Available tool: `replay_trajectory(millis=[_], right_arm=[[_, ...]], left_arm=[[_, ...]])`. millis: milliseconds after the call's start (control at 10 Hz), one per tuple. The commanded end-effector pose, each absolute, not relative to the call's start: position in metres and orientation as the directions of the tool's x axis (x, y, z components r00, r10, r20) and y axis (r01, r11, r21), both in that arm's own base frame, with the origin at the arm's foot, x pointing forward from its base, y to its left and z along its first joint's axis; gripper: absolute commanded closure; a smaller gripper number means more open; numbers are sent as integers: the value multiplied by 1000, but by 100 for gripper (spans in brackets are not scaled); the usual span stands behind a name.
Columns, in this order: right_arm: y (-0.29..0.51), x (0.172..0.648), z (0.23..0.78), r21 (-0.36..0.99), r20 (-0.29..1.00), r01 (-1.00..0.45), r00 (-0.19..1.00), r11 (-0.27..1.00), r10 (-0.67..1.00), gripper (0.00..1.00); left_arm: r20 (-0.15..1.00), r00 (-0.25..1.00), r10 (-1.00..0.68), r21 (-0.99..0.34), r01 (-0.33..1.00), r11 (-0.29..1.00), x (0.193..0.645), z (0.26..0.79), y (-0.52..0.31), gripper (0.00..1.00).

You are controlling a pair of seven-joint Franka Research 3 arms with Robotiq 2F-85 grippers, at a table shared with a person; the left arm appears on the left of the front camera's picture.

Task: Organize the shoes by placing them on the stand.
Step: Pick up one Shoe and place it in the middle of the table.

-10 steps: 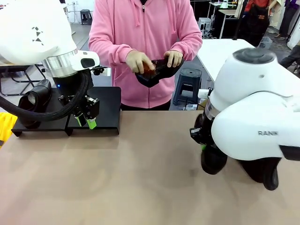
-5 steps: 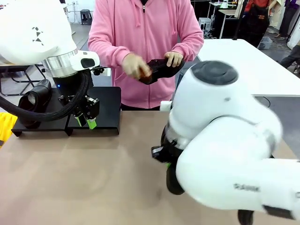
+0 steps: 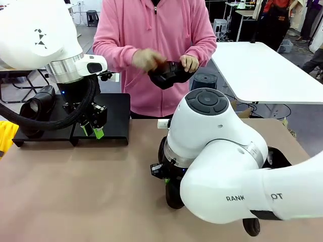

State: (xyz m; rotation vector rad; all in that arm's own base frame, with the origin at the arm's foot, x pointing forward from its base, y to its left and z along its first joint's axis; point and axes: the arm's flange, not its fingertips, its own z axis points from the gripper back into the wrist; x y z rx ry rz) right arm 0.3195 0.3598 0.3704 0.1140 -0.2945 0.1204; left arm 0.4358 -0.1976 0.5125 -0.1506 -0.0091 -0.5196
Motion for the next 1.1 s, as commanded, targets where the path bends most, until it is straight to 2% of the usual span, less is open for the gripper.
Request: replay_trajectory(millis=[0, 100, 200, 700, 800, 1000], right_arm=[[373, 330, 366, 101, 316, -90, 947, 991, 54, 100], [373, 331, 365, 101, 309, -82, 950, 991, 47, 100], [372, 334, 362, 109, 300, -70, 953, 992, 34, 95], [361, 335, 367, 140, 302, -34, 953, 990, -9, 4], [359, 332, 374, 159, 296, -13, 954, 987, -36, 0], [352, 323, 395, 216, 253, 31, 964, 976, -86, 0]], left_arm=[[56, 868, -493, -145, 495, 857, 434, 513, -195, 60], [56, 868, -493, -145, 495, 857, 434, 513, -195, 60], [56, 868, -493, -145, 495, 857, 434, 513, -195, 60], [56, 868, -493, -145, 495, 857, 434, 513, -195, 60], [56, 868, -493, -145, 495, 857, 434, 513, -195, 60], [56, 868, -493, -145, 495, 857, 434, 513, -195, 60]])
